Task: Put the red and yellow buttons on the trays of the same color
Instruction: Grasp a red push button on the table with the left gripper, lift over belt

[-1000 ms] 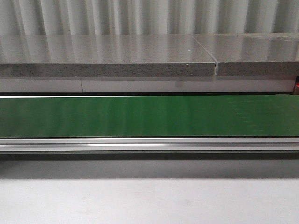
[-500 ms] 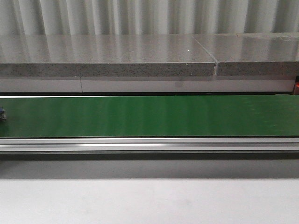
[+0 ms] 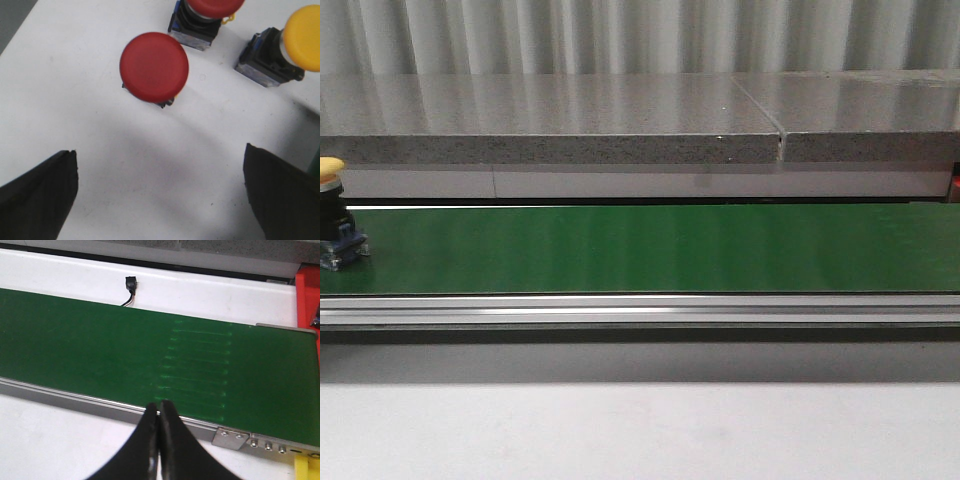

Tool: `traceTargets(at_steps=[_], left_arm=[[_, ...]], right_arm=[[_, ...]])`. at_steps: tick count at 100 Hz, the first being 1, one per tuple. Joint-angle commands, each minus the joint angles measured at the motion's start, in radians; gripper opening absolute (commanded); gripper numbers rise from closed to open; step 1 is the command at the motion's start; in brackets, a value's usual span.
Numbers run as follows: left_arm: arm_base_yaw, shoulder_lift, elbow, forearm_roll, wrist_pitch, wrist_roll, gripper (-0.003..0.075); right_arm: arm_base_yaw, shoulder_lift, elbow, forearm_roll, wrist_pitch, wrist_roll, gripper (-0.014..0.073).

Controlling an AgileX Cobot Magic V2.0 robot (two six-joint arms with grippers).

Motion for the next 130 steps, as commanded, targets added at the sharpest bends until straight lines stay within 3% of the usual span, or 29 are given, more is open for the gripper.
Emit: traceTargets(at_steps=[1,40,78,92,123,130], left_arm=[[0.005,-0.008,-0.062,-0.005,-0.043,-0.011,0.0640],[0.005,0.127,-0.208,0.027,-0.033,-0.011,0.0640],[0.005,0.172,-0.220,0.027,-0.068,-0.011,0.0628],[0.005,0.172,-0.220,0.027,-0.094,-0.011,0.0502],[0.005,0.156,-0.220,0.027,-0.057,-0.011,0.0001],[0.005,0.138,-0.220,0.017,-0.042,-0.011,-0.0020]], right_arm=[[0.001,-0.002,-0.025,0.031,-0.047,-0.008,-0.0059],[0.001,-0.002,-0.025,0.031,-0.047,-0.008,-0.0059],[0.001,-0.002,-0.025,0.031,-0.047,-0.008,-0.0059],[0.001,-0.002,-0.025,0.031,-0.047,-0.008,-0.0059],[0.001,-0.002,-0.025,0.031,-0.047,-0.008,-0.0059],[0.001,-0.002,-0.025,0.031,-0.047,-0.008,-0.0059]])
